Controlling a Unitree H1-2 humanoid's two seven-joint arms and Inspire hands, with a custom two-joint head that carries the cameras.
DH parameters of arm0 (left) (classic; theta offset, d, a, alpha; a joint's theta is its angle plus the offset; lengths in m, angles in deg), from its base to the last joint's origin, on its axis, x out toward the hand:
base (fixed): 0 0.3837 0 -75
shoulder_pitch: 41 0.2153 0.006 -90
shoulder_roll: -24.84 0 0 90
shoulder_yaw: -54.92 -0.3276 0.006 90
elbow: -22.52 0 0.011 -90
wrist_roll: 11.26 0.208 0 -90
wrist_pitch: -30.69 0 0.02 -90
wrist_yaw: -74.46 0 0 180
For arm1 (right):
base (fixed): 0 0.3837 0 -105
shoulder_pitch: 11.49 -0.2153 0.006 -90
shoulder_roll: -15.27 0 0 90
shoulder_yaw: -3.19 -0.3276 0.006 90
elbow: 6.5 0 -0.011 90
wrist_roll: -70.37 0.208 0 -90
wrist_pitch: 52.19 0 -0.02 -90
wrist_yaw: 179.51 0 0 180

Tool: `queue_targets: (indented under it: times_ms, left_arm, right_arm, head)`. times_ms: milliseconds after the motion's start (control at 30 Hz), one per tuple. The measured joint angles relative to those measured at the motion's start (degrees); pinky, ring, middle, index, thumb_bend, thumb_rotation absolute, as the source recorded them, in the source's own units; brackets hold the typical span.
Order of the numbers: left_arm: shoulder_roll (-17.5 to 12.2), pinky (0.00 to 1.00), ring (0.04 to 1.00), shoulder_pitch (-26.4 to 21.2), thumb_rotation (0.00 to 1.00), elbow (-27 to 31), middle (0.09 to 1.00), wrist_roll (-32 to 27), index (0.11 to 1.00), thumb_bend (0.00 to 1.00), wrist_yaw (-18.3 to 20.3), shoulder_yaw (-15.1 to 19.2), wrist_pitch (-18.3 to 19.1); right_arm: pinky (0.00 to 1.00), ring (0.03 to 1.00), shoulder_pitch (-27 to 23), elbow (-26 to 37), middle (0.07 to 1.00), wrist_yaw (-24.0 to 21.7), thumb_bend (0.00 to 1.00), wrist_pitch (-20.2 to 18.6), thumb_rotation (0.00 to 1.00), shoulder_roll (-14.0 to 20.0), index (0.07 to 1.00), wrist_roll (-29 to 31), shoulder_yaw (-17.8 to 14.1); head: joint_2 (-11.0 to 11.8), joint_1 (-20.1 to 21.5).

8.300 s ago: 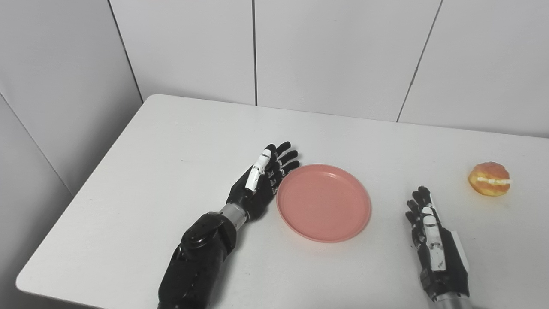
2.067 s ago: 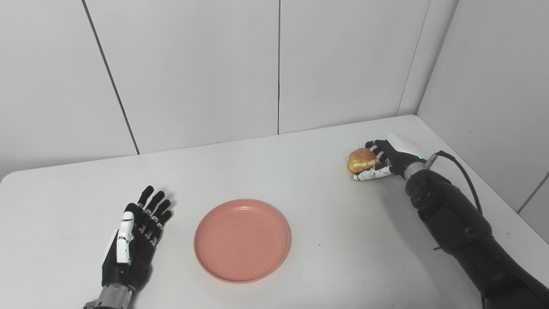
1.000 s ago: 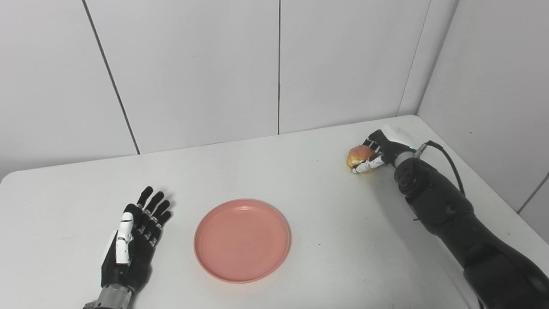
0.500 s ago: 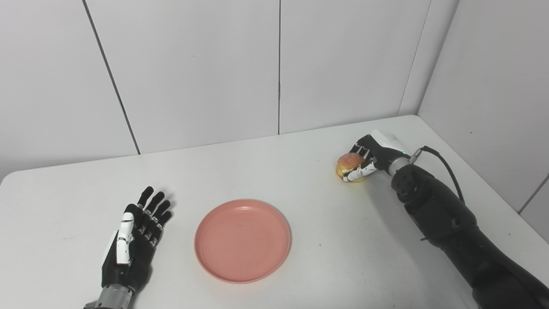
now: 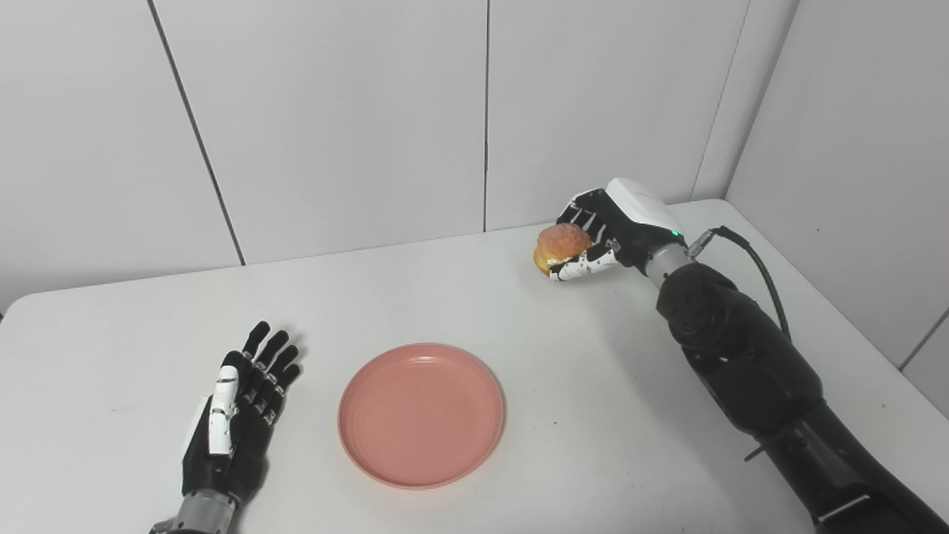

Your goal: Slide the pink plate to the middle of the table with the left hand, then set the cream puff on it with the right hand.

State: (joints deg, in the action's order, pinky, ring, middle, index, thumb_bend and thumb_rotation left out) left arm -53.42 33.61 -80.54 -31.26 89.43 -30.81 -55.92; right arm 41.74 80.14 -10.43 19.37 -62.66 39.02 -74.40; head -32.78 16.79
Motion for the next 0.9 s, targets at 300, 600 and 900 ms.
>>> queue_targets:
  times_ms: [300,600,900]
  left_arm:
    - [2.2,0.91,0.906,0.9,1.00,2.2,0.914,2.3,0.909,0.37,-2.9,-1.4,0.0]
    - [3.9,0.89,0.891,1.2,1.00,3.9,0.898,4.4,0.896,0.38,-5.6,-2.7,1.3]
    - [4.8,0.89,0.886,1.3,1.00,4.8,0.891,6.5,0.890,0.38,-7.5,-3.2,2.5]
  right_arm:
    - [0.39,0.458,0.2,6.4,0.509,-4.6,0.50,-1.4,0.13,-3.6,0.486,-1.5,3.1]
    - [0.34,0.412,1.1,8.1,0.475,-6.8,0.50,-1.3,0.13,-7.3,0.487,-3.0,7.3]
    - [0.32,0.389,2.8,7.3,0.462,-7.2,0.51,-1.0,0.13,-10.1,0.486,-3.8,9.8]
  head:
    - [-1.2,-4.6]
    - [-3.1,-9.9]
    - [-4.2,-12.7]
